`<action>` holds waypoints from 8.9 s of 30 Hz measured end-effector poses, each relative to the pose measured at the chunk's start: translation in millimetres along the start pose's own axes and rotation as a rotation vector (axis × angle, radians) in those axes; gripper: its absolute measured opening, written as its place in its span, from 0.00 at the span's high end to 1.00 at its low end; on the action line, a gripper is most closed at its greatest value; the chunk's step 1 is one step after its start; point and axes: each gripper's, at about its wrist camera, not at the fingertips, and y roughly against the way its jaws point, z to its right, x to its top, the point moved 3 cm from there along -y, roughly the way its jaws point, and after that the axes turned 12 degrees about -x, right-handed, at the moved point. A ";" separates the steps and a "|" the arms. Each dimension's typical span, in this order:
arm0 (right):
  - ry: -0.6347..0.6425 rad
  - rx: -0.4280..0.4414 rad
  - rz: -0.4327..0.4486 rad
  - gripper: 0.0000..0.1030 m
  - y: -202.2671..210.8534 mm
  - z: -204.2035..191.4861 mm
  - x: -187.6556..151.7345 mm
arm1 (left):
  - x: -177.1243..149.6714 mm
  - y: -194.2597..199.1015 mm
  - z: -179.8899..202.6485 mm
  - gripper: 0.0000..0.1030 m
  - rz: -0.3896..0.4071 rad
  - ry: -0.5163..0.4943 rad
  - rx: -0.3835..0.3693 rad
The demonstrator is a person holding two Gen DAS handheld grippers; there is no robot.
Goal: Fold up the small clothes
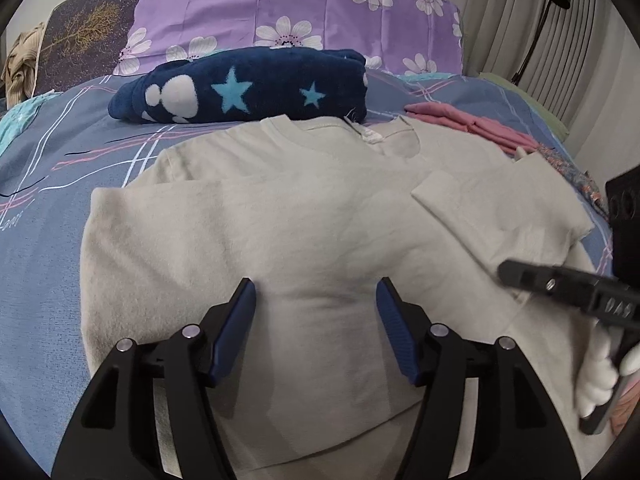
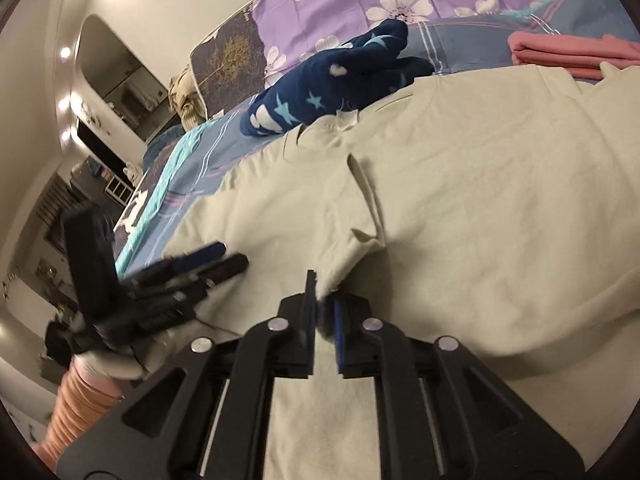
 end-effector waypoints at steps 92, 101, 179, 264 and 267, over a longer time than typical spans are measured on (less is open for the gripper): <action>-0.114 -0.224 0.114 0.59 67.0 104.1 -3.2 | 34.7 86.4 -50.9 0.96 0.060 0.170 0.047; -0.111 -0.219 0.112 0.56 65.7 105.3 -2.9 | 17.1 95.7 -49.5 0.95 0.116 0.156 0.037; 0.181 -0.509 0.134 0.73 69.0 56.2 69.3 | -6.7 -6.6 5.8 0.35 -0.019 -0.059 0.057; -0.047 0.165 0.402 0.97 375.2 74.1 -152.5 | -165.8 339.6 108.4 0.99 0.428 -0.066 -0.312; -0.024 0.116 0.423 0.97 387.4 71.3 -154.7 | -166.2 348.7 101.9 0.99 0.439 -0.042 -0.300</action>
